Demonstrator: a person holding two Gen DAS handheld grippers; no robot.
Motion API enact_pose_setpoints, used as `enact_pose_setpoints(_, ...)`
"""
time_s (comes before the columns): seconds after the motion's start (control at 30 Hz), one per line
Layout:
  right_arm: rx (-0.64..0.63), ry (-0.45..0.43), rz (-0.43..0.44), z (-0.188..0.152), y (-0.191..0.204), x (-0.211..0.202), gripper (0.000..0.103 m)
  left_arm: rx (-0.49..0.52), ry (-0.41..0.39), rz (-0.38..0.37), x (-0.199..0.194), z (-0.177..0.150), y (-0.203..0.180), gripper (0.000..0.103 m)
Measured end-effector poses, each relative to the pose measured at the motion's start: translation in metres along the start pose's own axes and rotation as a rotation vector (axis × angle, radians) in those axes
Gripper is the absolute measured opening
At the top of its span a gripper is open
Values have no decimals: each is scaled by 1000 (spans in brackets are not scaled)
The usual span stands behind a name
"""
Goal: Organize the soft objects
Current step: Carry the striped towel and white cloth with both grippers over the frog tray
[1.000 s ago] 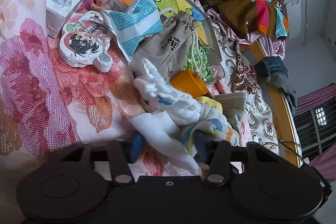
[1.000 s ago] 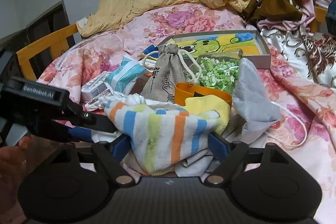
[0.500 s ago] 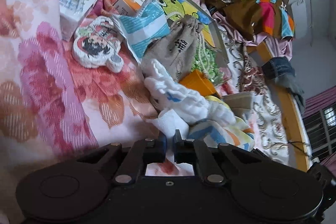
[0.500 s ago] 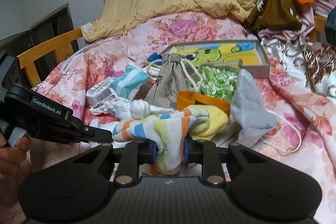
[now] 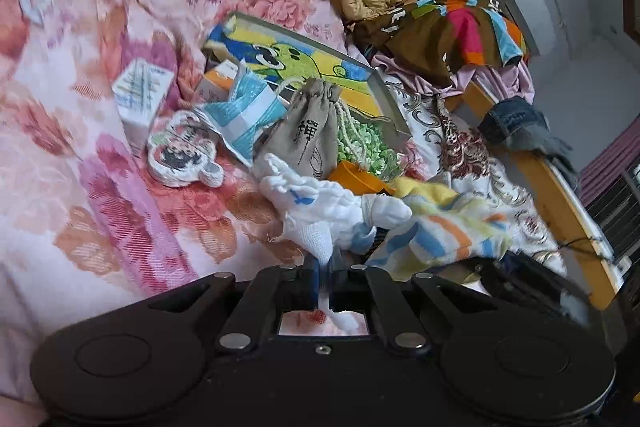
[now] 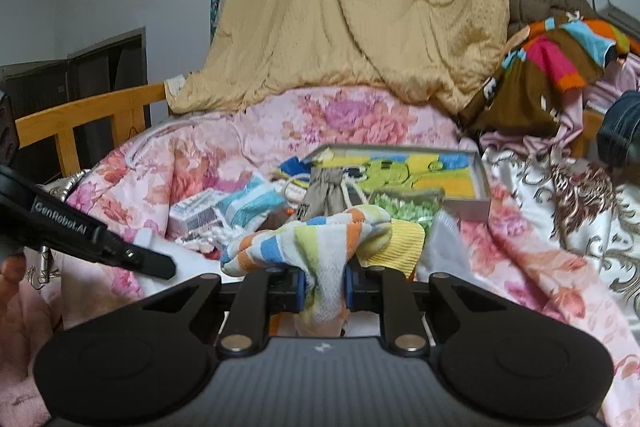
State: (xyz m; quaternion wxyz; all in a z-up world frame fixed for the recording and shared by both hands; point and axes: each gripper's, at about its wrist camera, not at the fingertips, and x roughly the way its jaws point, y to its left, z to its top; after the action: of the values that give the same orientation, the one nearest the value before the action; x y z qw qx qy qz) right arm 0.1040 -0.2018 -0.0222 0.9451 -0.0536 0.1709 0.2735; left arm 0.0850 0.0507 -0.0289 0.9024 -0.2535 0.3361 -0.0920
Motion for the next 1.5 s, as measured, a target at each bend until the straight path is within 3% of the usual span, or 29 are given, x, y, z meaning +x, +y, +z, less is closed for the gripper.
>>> enact_pose_setpoints(0.23, 17, -65, 4, 6, -4, -15, 20, 60, 28, 36, -20, 0, -11, 2)
enact_pose_setpoints(0.47, 47, -106, 13, 10, -10, -25, 20, 85, 12, 10, -48, 11, -28, 2)
enact_pose_setpoints(0.73, 61, -123, 26, 17, -16, -26, 20, 126, 48, 17, -65, 47, -48, 2)
enact_pose_setpoints(0.93, 59, -141, 11, 35, -26, -12, 20, 84, 18, -60, -58, 89, -59, 2)
enact_pose_setpoints(1.1, 45, -198, -18, 68, -47, 22, 20, 132, -62, -86, -39, 125, -78, 2)
enact_pose_setpoints(1.3, 106, -227, -11, 104, -88, 93, 20, 171, -105, -98, 14, 178, -95, 2)
enact_pose_setpoints(1.5, 97, -164, -30, 107, -126, 158, 21, 184, -97, -86, 93, 222, -101, 2)
